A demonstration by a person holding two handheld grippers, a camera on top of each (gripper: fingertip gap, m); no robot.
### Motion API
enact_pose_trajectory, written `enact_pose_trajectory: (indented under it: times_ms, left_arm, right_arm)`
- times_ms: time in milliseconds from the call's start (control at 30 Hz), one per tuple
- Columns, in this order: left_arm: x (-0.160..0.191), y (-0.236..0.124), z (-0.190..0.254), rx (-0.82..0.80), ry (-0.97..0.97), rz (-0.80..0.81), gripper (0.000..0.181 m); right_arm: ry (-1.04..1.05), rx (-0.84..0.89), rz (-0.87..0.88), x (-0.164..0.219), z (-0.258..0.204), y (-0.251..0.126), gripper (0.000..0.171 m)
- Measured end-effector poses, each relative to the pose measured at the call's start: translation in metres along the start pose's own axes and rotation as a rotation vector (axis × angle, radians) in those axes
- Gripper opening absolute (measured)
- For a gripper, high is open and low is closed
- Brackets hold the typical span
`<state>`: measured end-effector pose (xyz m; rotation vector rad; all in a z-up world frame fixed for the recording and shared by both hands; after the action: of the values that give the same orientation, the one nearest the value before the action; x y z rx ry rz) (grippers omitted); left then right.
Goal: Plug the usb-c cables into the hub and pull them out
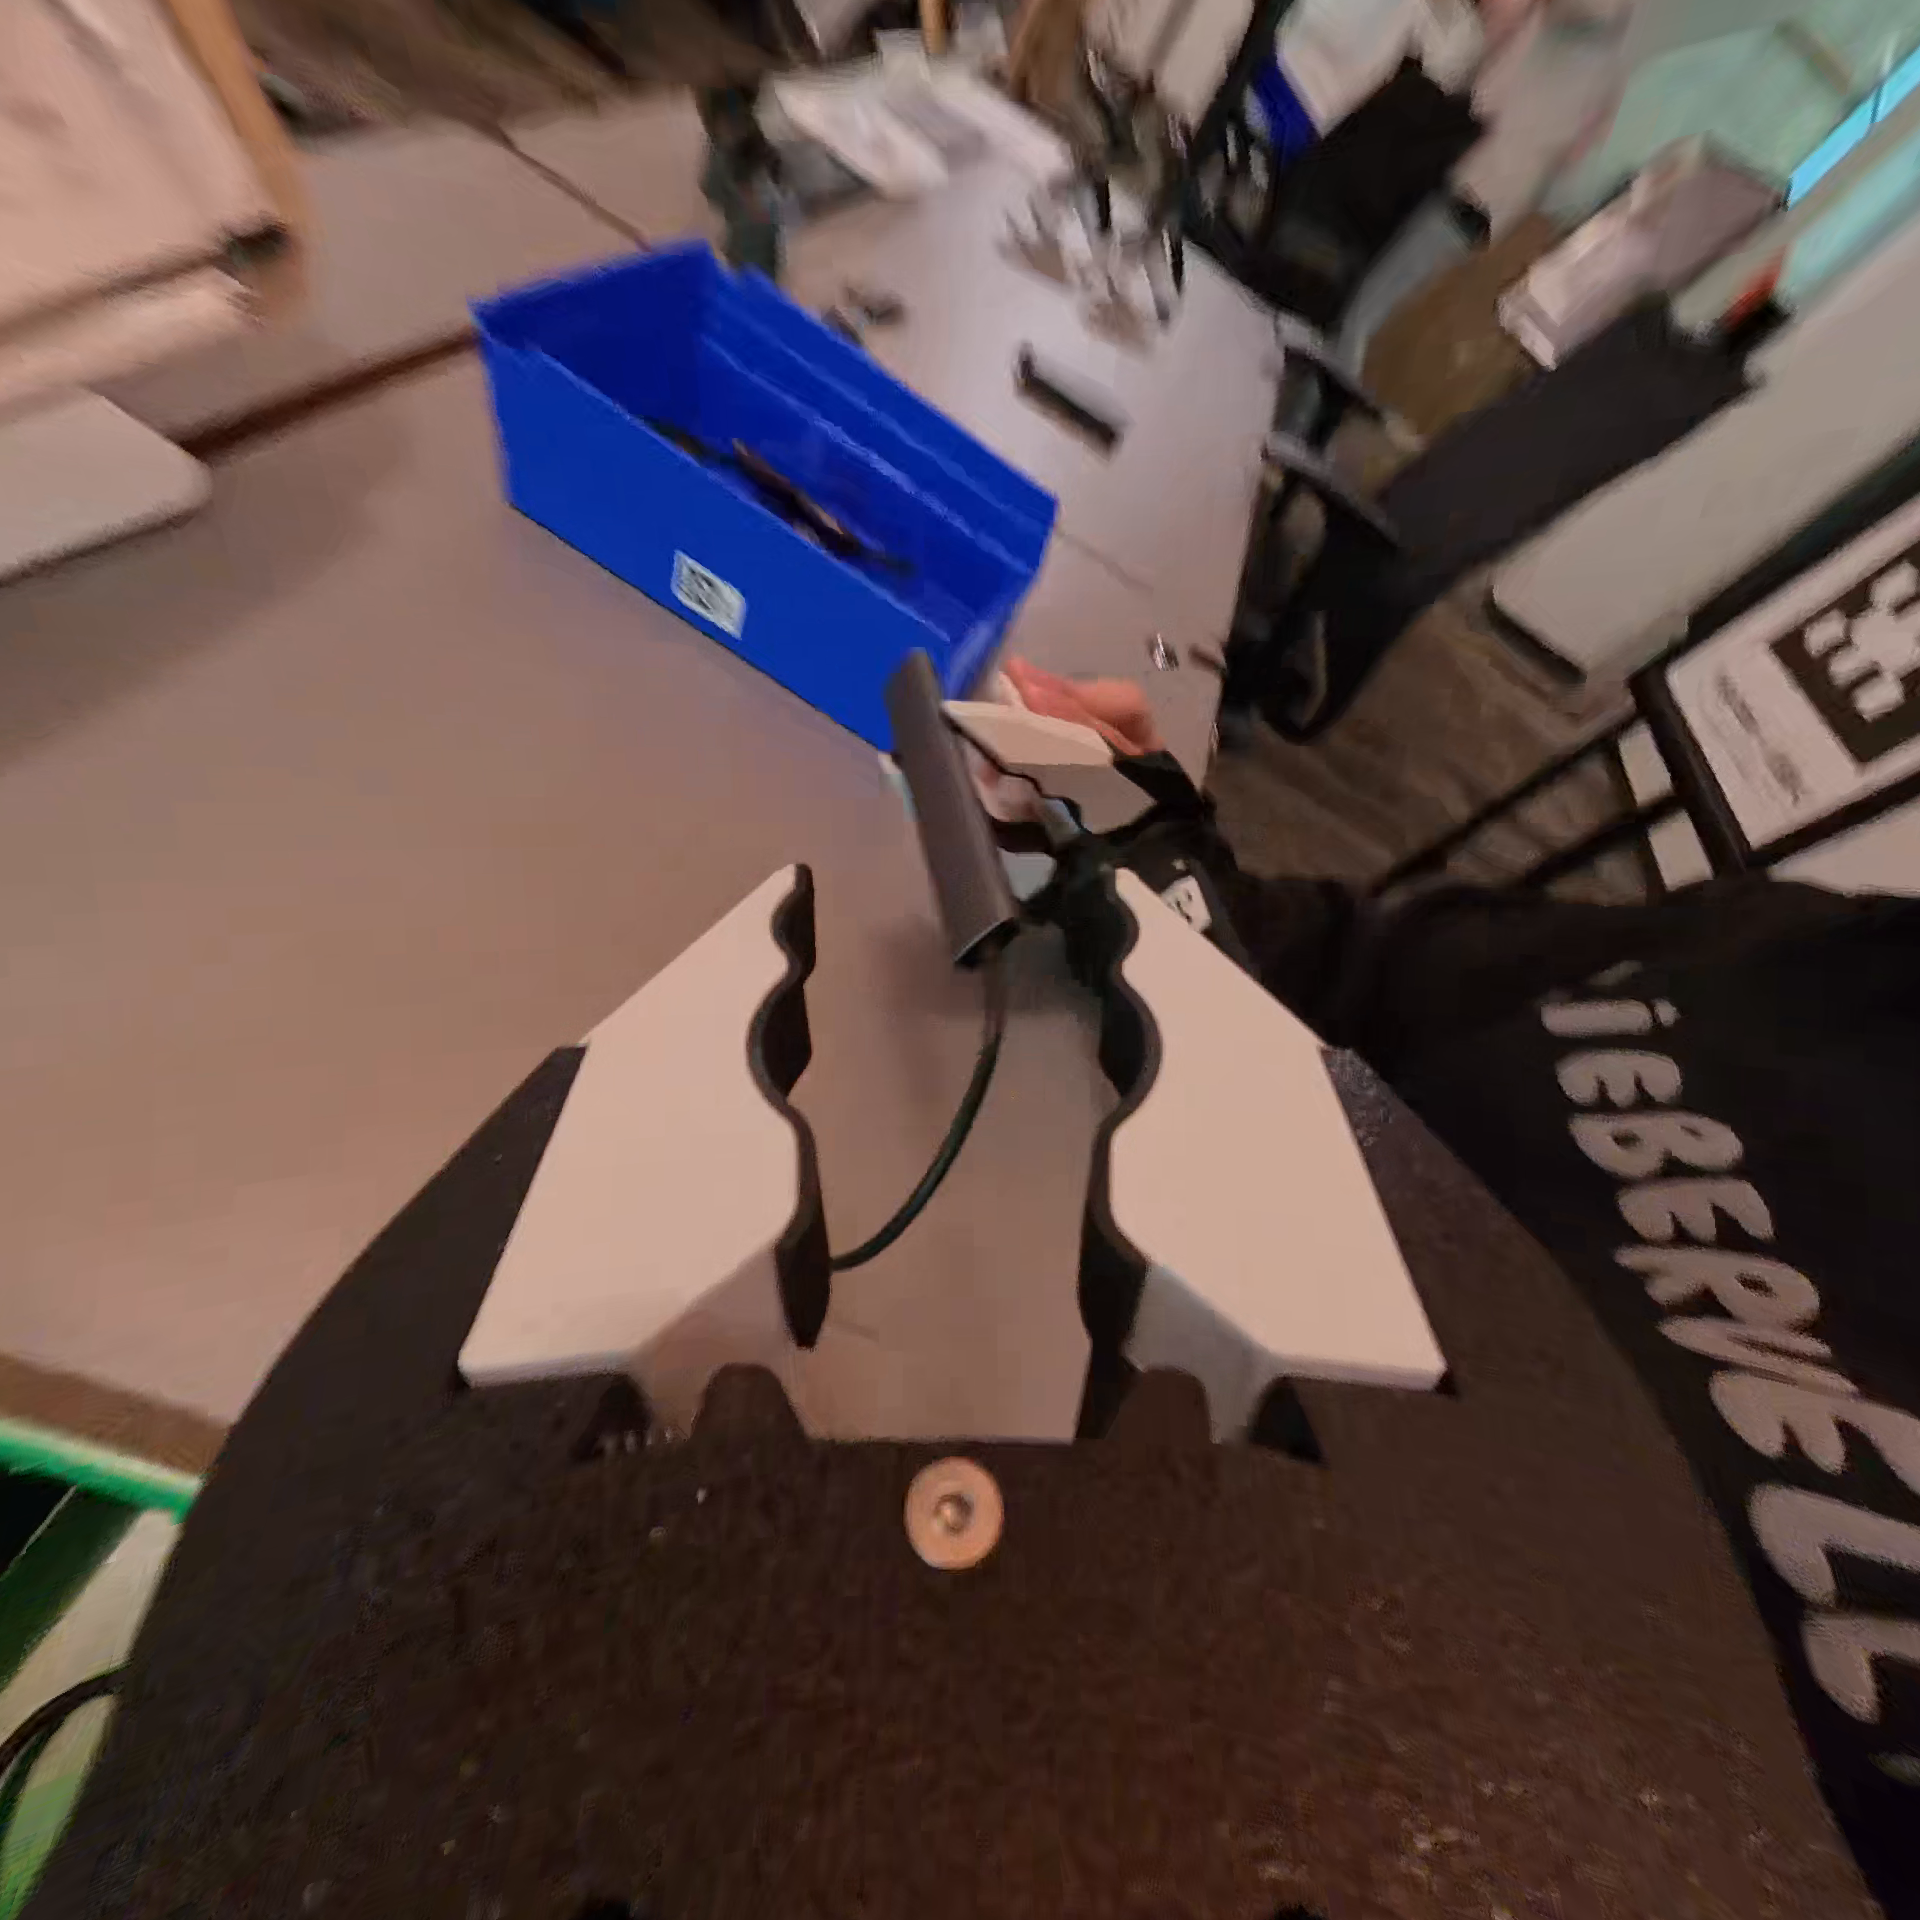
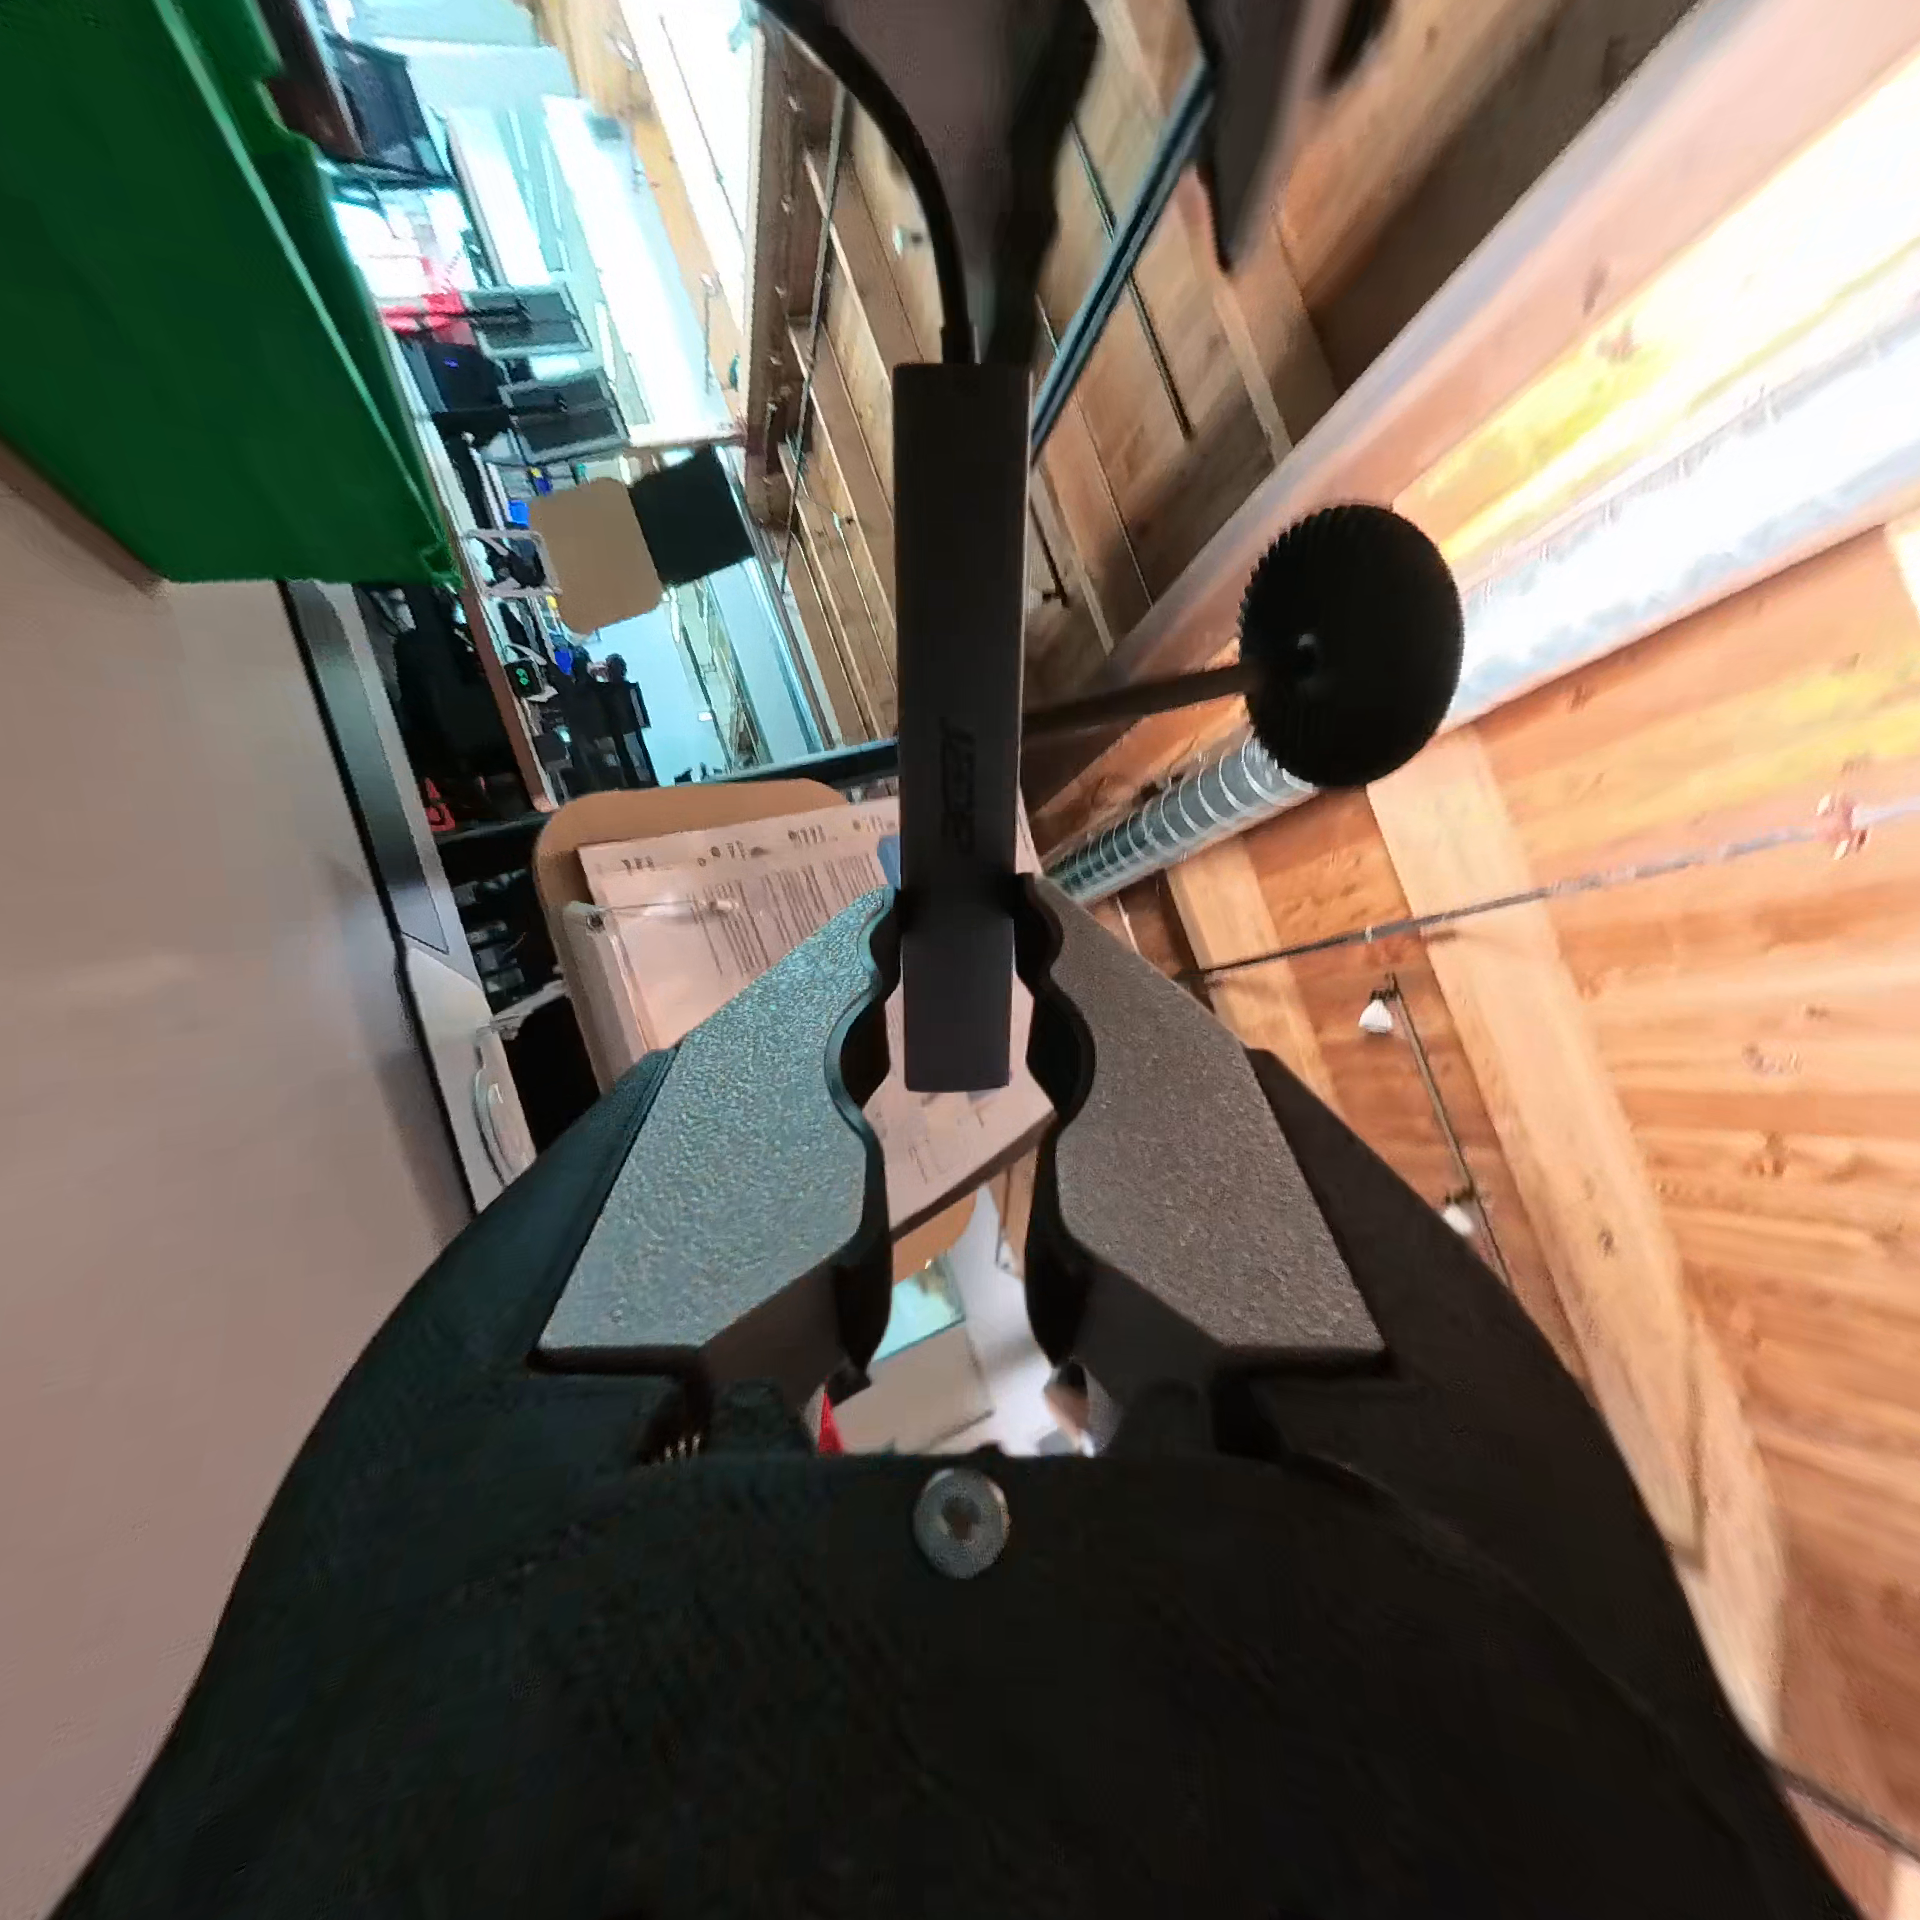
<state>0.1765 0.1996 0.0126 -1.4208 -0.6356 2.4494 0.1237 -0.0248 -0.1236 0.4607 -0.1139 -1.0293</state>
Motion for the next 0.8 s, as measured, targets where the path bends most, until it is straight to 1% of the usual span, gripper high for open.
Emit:
enact_pose_trajectory:
  times_ms: [67, 133, 200, 267, 300, 367, 400, 467, 533, 567, 600, 667, 733, 800]
  left_arm:
    - [-0.004, 0.023, 0.007, 0.014, 0.029, -0.179, 0.054]
    - [-0.004, 0.044, 0.006, 0.002, 0.05, -0.379, 0.06]
    - [-0.003, 0.062, 0.003, 0.057, 0.033, -0.535, 0.061]
    - [-0.001, 0.075, 0.0, 0.114, -0.001, -0.642, 0.057]
    - [0.0, 0.079, -0.002, 0.144, -0.011, -0.683, 0.051]
    - [0.0, 0.086, -0.005, 0.207, -0.021, -0.731, 0.034]
    - [-0.001, 0.089, -0.005, 0.248, -0.031, -0.724, 0.028]
    - [-0.001, 0.094, -0.008, 0.257, -0.024, -0.707, 0.027]
    - [0.002, 0.1, -0.014, 0.232, 0.033, -0.676, 0.024]
    - [0.003, 0.103, -0.016, 0.221, 0.082, -0.629, 0.024]
    - [0.003, 0.104, -0.017, 0.221, 0.127, -0.557, 0.023]
    - [-0.001, 0.102, -0.022, 0.188, 0.145, -0.408, 0.021]
    - [-0.007, 0.095, -0.03, 0.127, 0.167, -0.211, 0.021]
    - [-0.013, 0.087, -0.04, 0.059, 0.176, 0.015, 0.021]
  right_arm:
    - [-0.039, -0.004, 0.042, -0.006, -0.002, -0.002, 0.02]
    - [-0.064, -0.003, 0.07, -0.011, -0.004, -0.003, 0.019]
    - [-0.075, -0.004, 0.097, -0.014, -0.005, -0.004, 0.019]
    - [-0.08, -0.003, 0.102, -0.014, -0.005, -0.004, 0.02]
    - [-0.078, 0.0, 0.104, -0.014, -0.004, -0.005, 0.02]
    - [-0.077, 0.0, 0.097, -0.011, -0.003, -0.005, 0.02]
    - [-0.071, 0.002, 0.09, -0.009, -0.002, -0.005, 0.02]
    - [-0.03, -0.022, 0.081, -0.004, -0.002, -0.004, 0.02]
    - [0.078, -0.051, 0.072, 0.004, -0.001, -0.002, 0.023]
    - [0.155, -0.05, 0.065, 0.009, 0.001, -0.002, 0.028]
    - [0.248, -0.043, 0.07, 0.013, 0.005, -0.002, 0.037]
    - [0.47, -0.043, 0.083, 0.024, 0.015, -0.003, 0.058]
    - [0.696, -0.055, 0.119, 0.036, 0.022, -0.003, 0.069]
    - [0.942, -0.113, 0.157, 0.046, 0.024, -0.001, 0.075]
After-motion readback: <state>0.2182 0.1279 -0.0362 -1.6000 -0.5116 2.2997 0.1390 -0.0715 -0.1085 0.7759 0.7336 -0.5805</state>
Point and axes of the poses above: each gripper's, where its closed fingertips meet, y out along the fingers, x out of its underside, z = x × y across the jaws, the point moved 10 cm from there along -y, back along the fingers, and after that the axes turned 6 degrees about -z, right-handed, at the moved point
